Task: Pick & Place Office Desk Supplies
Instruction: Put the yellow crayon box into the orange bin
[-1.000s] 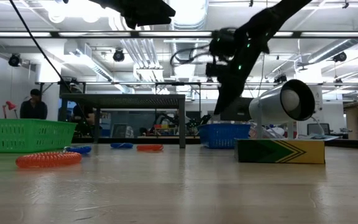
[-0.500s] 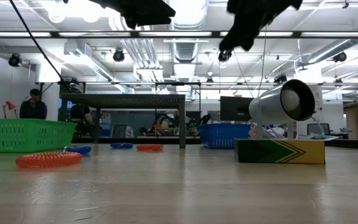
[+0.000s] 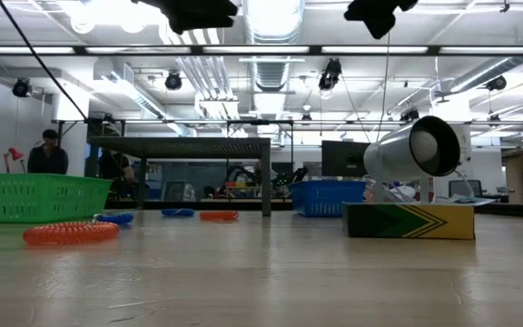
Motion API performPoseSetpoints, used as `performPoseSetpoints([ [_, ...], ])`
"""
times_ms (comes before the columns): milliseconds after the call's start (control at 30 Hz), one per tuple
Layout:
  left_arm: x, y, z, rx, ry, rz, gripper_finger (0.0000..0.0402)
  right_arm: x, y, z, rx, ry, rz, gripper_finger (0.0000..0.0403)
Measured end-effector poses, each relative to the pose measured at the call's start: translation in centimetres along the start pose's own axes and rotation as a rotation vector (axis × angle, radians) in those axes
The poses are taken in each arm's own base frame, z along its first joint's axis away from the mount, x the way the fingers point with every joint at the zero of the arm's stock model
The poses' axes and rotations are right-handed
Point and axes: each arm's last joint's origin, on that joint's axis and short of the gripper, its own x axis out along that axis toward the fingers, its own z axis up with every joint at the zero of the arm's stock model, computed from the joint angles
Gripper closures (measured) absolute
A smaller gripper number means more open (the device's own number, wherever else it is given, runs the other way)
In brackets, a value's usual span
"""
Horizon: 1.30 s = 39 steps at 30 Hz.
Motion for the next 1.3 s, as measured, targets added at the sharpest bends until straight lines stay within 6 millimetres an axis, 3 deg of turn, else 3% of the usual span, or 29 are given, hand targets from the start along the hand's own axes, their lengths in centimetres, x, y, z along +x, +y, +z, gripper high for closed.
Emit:
performPoseSetpoints([
  [300, -3.2, 0.5, 0.0, -0.058, 0.032, -0.07, 0.0165, 0.3, 1.5, -2.7, -0.016, -0.027, 0.053, 0.0335],
  [533, -3.6, -0.1, -1.5, -0.056, 0.031, -0.105, 0.0165, 0.6, 1.5, -5.1, 0.194, 0.024, 0.052, 0.0335],
  [733, -3.7, -0.3, -2.8, -0.036, -0.111, -0.084, 0.0164, 1.6, 1.6, -8.2, 0.387, 0.088, 0.047, 0.0335],
  [867, -4.9, 0.0, -3.1, -0.043, -0.178, -0.072, 0.0163, 2.7, 1.9, -10.4, 0.574, 0.117, 0.047, 0.0335],
  [1167, -6.2, 0.1, -5.1, -0.042, -0.154, -0.076, 0.0163, 3.3, 3.4, -12.5, 0.794, 0.126, 0.101, 0.0335],
  [1300, -6.1, 0.0, -5.5, -0.042, -0.142, -0.079, 0.0162, 2.9, 4.1, -12.7, 0.863, 0.087, 0.039, 0.0335],
])
